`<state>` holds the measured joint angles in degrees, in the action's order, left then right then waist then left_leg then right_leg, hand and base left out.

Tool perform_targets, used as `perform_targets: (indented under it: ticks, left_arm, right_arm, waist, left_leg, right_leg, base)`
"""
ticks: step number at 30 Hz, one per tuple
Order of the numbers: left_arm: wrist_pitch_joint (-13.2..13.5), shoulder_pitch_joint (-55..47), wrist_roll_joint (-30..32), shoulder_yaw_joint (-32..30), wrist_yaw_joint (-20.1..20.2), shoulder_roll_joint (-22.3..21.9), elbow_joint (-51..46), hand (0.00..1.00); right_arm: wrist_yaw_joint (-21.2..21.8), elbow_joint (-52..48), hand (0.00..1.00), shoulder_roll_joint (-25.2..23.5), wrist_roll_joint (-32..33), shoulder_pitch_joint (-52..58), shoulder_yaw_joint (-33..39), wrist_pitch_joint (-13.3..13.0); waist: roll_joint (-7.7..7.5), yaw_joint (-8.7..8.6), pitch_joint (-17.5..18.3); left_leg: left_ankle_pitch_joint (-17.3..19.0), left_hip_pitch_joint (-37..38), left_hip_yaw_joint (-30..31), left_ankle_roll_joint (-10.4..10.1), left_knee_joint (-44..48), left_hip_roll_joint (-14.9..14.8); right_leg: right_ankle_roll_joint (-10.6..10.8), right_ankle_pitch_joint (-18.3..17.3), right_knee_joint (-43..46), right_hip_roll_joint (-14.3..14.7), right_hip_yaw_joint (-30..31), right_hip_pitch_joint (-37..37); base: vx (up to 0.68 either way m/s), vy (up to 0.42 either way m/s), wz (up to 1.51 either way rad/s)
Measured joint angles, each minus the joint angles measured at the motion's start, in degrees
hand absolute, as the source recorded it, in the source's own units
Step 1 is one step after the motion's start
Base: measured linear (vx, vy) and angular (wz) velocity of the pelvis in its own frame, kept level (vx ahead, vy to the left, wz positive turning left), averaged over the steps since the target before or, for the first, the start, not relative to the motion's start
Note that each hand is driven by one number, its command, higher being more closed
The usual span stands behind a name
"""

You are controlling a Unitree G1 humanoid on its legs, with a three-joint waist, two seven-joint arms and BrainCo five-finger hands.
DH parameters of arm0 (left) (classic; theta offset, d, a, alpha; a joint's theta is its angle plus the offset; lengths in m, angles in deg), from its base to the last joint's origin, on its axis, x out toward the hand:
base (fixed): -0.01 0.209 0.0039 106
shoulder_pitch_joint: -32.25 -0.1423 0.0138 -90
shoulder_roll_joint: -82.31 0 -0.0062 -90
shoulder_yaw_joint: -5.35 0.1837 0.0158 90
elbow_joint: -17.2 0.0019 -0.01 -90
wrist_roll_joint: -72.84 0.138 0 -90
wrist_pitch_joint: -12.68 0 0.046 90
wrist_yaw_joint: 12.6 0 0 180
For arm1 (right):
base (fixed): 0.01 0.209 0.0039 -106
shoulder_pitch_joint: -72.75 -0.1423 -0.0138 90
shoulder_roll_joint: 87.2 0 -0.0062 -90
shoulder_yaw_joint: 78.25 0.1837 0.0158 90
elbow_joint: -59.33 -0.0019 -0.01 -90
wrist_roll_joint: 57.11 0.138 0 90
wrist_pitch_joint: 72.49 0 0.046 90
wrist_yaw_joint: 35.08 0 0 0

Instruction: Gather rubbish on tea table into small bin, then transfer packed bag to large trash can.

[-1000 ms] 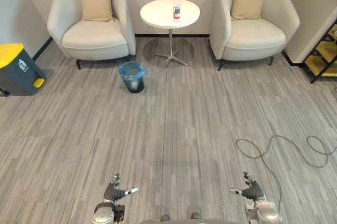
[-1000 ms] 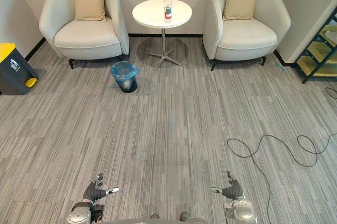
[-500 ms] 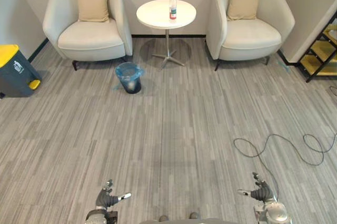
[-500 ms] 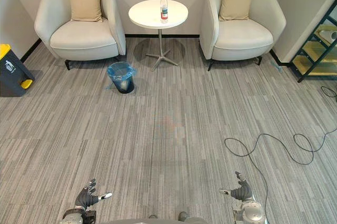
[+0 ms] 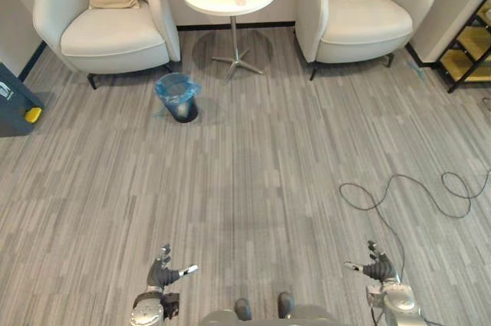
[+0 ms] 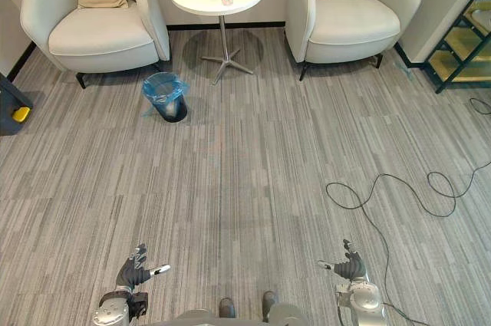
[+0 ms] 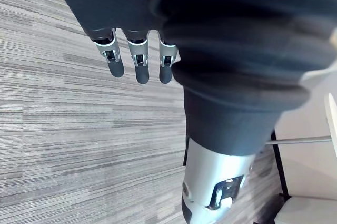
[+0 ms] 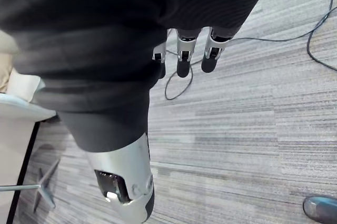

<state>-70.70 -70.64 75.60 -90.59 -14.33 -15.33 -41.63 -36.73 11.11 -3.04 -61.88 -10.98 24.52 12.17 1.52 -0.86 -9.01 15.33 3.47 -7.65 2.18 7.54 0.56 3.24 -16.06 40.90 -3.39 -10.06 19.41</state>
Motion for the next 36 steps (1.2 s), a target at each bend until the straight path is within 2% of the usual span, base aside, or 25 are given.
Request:
perform_targets:
  ticks: [2, 3, 4, 6, 7, 8, 9, 10, 11, 12, 14, 16, 18, 20, 21, 23, 24, 25, 26, 27, 28, 30, 32, 35, 36]
  left_arm:
    - [-0.1, 0.9, -0.1, 0.3, -0.5, 0.2, 0.0, 0.0]
    - [-0.1, 2.2, -0.8, 0.9, -1.1, 0.1, -0.1, 0.0]
    - [-0.1, 2.4, -1.0, 1.0, -1.1, 0.1, -0.1, 0.0]
    - [0.1, 4.1, -1.0, 1.0, -1.3, 0.4, -0.1, 0.0]
    - [0.1, 4.3, -1.0, 1.0, -1.5, 0.3, -0.1, 0.0]
    - [0.1, 4.4, -1.0, 1.0, -1.7, -0.1, 0.3, 0.0]
    - [0.1, 4.7, -0.9, 1.0, -1.8, -0.2, 0.5, 0.0]
    - [0.1, 4.8, -0.9, 1.0, -1.9, -0.4, 0.7, 0.0]
    - [0.0, 4.8, -0.9, 0.7, -2.0, -1.3, 1.1, 0.0]
    - [0.0, 4.6, -1.0, 0.7, -2.0, -1.8, 1.1, 0.0]
    - [0.0, 4.3, -1.1, 0.8, -2.0, -2.2, 0.9, 0.0]
    - [0.2, 3.7, -1.1, 1.0, -2.0, -3.1, 0.2, 0.0]
    - [0.2, 3.0, -1.4, 1.4, -2.0, -3.6, -0.2, 0.0]
    - [0.1, 1.9, -2.2, 1.3, -2.0, -4.0, -0.6, 0.0]
    - [0.1, 0.7, -2.2, 1.2, -2.1, -4.7, -0.7, 0.0]
    - [0.0, -0.6, -2.2, 1.2, -2.2, -4.9, -0.6, 0.0]
    - [-0.1, -0.4, -2.2, 1.0, -2.2, -4.2, -0.2, 0.0]
    - [-0.1, -0.1, -2.2, 1.1, -2.2, -4.2, -0.1, 0.0]
    - [-0.1, 0.7, -2.2, 1.3, -2.2, -4.2, 0.1, 0.0]
    - [-0.1, 1.3, -2.2, 1.3, -2.2, -3.6, 0.4, 0.0]
    - [-0.2, 1.9, -2.2, 1.3, -2.2, -3.2, 0.9, 0.0]
    - [-1.0, 2.4, -2.2, 1.5, -2.5, -2.9, 1.6, 0.0]
    - [-1.0, 2.8, -2.2, 2.0, -2.7, -2.8, 1.4, 0.0]
    - [-0.6, 4.3, -2.3, 1.8, -2.8, -2.5, 1.4, 0.0]
    - [-0.5, 4.5, -2.3, 1.8, -2.9, -2.5, 1.4, 0.0]
  right_arm:
    - [0.0, 0.0, 0.0, 0.1, 0.1, -0.5, -0.4, 0.1]
    - [0.0, 0.0, 0.0, 0.7, 0.2, -0.9, -0.4, 0.2]
    - [0.0, 0.0, 0.0, 0.8, 0.2, -1.0, -0.5, 0.2]
    - [-0.5, -0.4, 0.0, 1.8, 0.2, -0.4, -0.7, 0.2]
    - [-0.7, -0.4, 0.0, 2.1, 0.2, -0.1, -0.7, 0.2]
    - [-0.8, -0.4, 0.0, 2.6, 0.2, 0.1, -0.8, 0.5]
    - [-0.8, -0.6, 0.0, 2.4, 0.2, -0.7, -1.1, 0.5]
    - [-0.7, -0.6, 0.0, 2.4, 0.2, -0.9, -1.2, 0.5]
    - [-0.7, -0.6, 0.0, 2.5, 0.7, -1.0, -1.9, 0.5]
    - [-0.9, -0.5, 0.0, 2.1, 1.9, -1.1, -2.5, 0.5]
    - [-1.4, -1.2, 0.0, 0.5, 3.4, -1.0, -2.6, 0.1]
    - [-1.9, -2.1, 0.0, 0.2, 5.2, -1.0, -2.5, -0.6]
    - [-2.0, -1.3, 0.0, 0.9, 5.8, -1.8, -2.3, -0.7]
    - [-2.0, 0.7, 0.0, 1.8, 6.6, -3.4, -1.5, -0.6]
    - [-2.1, 1.7, 0.0, 2.2, 6.6, -3.2, -0.3, -0.6]
    - [-2.1, 2.2, 0.0, 2.3, 6.6, -2.8, -0.3, -0.5]
    - [-2.0, 2.5, 0.0, 1.3, 6.5, -2.3, -0.3, -0.4]
    - [-2.0, 2.6, 0.0, 1.2, 6.4, -2.3, -0.3, -0.4]
    - [-2.1, 3.9, 0.0, 0.9, 6.4, -2.2, -0.3, -0.4]
    - [-2.1, 5.1, 0.0, 0.4, 6.4, -2.4, -0.3, -0.4]
    - [-2.1, 5.4, 0.0, 0.1, 6.4, -2.5, -0.3, -0.3]
    - [-2.0, 5.5, 0.0, -0.2, 6.2, -2.2, -1.5, -0.3]
    - [-1.9, 4.5, 0.0, -0.2, 6.1, -1.9, -3.2, -0.5]
    - [-1.8, 4.1, 0.0, 0.0, 4.3, -2.7, -4.2, -0.5]
    - [-1.8, 4.1, 0.0, 0.2, 4.2, -2.5, -4.2, -0.4]
  waist:
    - [-0.2, -0.3, -1.1]
    - [1.43, -1.7, -2.5]
    - [1.58, -1.86, -2.7]
    - [1.06, -3.49, -3.3]
    - [0.31, -3.56, -3.0]
    - [1.37, -3.92, -3.1]
    - [1.48, -4.09, -3.1]
    - [1.49, -4.11, -3.3]
    - [2.08, -3.34, -4.0]
    - [2.2, -2.46, -4.9]
    - [0.59, -0.93, -5.6]
    - [-0.88, 0.15, -5.9]
    - [-0.59, 1.35, -5.8]
    - [-1.17, 2.6, -6.2]
    - [0.23, 3.55, -5.5]
    - [1.33, 3.96, -4.3]
    - [-1.07, 4.55, -3.0]
    - [-1.59, 4.33, -2.8]
    - [-3.47, 3.45, -2.1]
    - [-4.94, 2.43, -2.3]
    - [-5.32, 1.78, -2.4]
    - [-4.12, 1.32, -3.0]
    - [-2.35, 0.94, -2.6]
    - [-0.39, -1.22, -2.9]
    - [-0.09, -1.41, -2.7]
  left_leg:
    - [1.2, 2.4, 0.1, -0.3, 0.3, -0.8]
    - [2.4, 4.4, 1.0, -0.8, -0.2, -2.9]
    - [2.4, 4.8, 1.3, -0.8, -0.6, -3.3]
    - [2.4, 8.5, 3.0, -3.3, -2.8, -4.9]
    - [3.1, 9.4, 3.1, -4.6, -2.1, -5.4]
    - [4.1, 8.8, 3.6, -6.3, 2.3, -7.2]
    - [1.9, 5.9, 2.9, -9.3, 10.9, -8.1]
    - [-0.2, 3.5, 2.6, -9.5, 17.1, -8.7]
    - [-6.6, -1.7, 2.6, -8.5, 32.2, -11.1]
    - [-5.8, -6.1, 1.5, -7.1, 46.2, -14.1]
    - [-4.0, -11.7, -1.9, -4.3, 55.9, -16.3]
    - [-3.2, -19.0, -6.1, -3.0, 54.2, -16.3]
    - [-3.2, -25.2, -8.0, -3.0, 43.8, -13.6]
    - [-5.4, -28.9, -6.0, -5.8, 24.2, -7.0]
    - [-8.9, -28.7, -4.1, -7.3, 9.9, -5.0]
    - [-14.1, -29.9, -2.5, -1.4, 9.1, -4.6]
    - [-15.4, -30.8, -3.7, 1.4, 15.6, -3.3]
    - [-14.3, -30.9, -3.8, 2.1, 16.6, -2.9]
    - [-10.6, -30.0, -3.4, 2.3, 18.2, -1.4]
    - [-7.7, -27.5, -2.7, 3.1, 19.1, 0.3]
    - [-6.2, -25.7, -2.3, 3.4, 19.6, 1.0]
    - [-1.6, -14.3, -1.2, 4.0, 17.0, 1.8]
    - [-0.5, -6.1, 0.4, 3.6, 11.7, 1.5]
    - [-0.4, 0.8, 3.1, 3.2, 8.4, -0.4]
    - [0.6, 2.2, 4.1, 1.3, 8.4, -1.4]
  right_leg:
    - [-0.4, -0.8, -1.6, -0.5, -2.4, 2.6]
    - [-0.8, 0.0, -7.1, 0.1, -4.0, 5.3]
    - [-1.1, 0.5, -8.6, 0.4, -4.1, 5.9]
    - [-0.9, 10.5, -22.4, 1.3, -2.5, 9.0]
    - [-1.7, 14.5, -22.3, 1.4, -1.9, 9.1]
    - [-4.6, 17.0, -18.2, 1.7, -2.7, 9.1]
    - [-5.5, 13.1, -15.3, 1.8, -3.2, 8.6]
    - [-5.9, 11.5, -14.8, 1.9, -3.3, 7.4]
    - [-6.8, 9.1, -16.3, 2.9, -3.7, 2.2]
    - [-7.4, 7.6, -19.3, 4.8, -3.5, -4.8]
    - [-7.9, 6.0, -24.8, 5.4, -2.4, -14.5]
    - [-7.5, 4.9, -30.5, 5.0, -2.1, -21.7]
    - [-6.7, 4.1, -34.5, 4.3, -1.4, -26.7]
    - [-5.0, 2.0, -37.1, 2.6, 0.6, -31.4]
    - [-3.7, 1.0, -38.9, 3.1, 2.6, -34.4]
    - [-2.5, -2.1, -37.5, 3.9, 4.7, -36.9]
    - [-0.5, -5.3, -29.8, 0.9, 5.7, -35.6]
    - [-0.3, -5.4, -27.2, 0.3, 5.7, -34.7]
    - [2.2, -4.0, -13.1, -1.7, 6.5, -29.1]
    - [9.5, 1.9, 2.7, -3.0, 8.9, -23.4]
    - [11.1, 2.8, 10.3, -3.3, 9.6, -20.6]
    - [3.7, -0.1, 24.2, -5.6, 5.7, -13.9]
    - [0.1, -2.3, 20.5, -5.7, 1.5, -8.8]
    - [-0.4, -1.9, -3.2, -2.6, -0.9, -2.1]
    - [-0.1, 3.0, -16.2, -0.6, 1.1, -1.5]
  base:
    - [0.35, -0.018, 0.04]
    - [0.47, -0.062, 0.28]
    - [0.61, -0.106, 0.53]
    - [0.54, -0.123, 0.55]
    - [0.67, -0.196, 0.45]
    - [0.68, -0.231, 0.3]
    - [0.82, -0.287, 0.27]
    - [0.69, -0.268, 0.2]
    - [0.72, -0.271, 0.09]
    - [0.72, -0.261, 0.01]
    - [0.78, -0.233, -0.06]
    - [0.59, -0.14, 0.05]
    - [0.6, -0.047, -0.19]
    - [0.71, 0.064, -0.55]
    - [0.8, 0.179, -0.7]
    - [0.71, 0.222, -0.66]
    - [0.61, 0.181, -0.34]
    - [0.77, 0.188, 0.0]
    - [0.77, 0.165, 0.39]
    - [0.77, 0.146, 0.44]
    - [0.74, 0.114, 0.45]
    - [0.72, 0.092, 0.16]
    - [0.66, 0.051, 0.28]
    - [0.72, -0.076, 0.73]
    - [0.75, -0.156, 0.89]
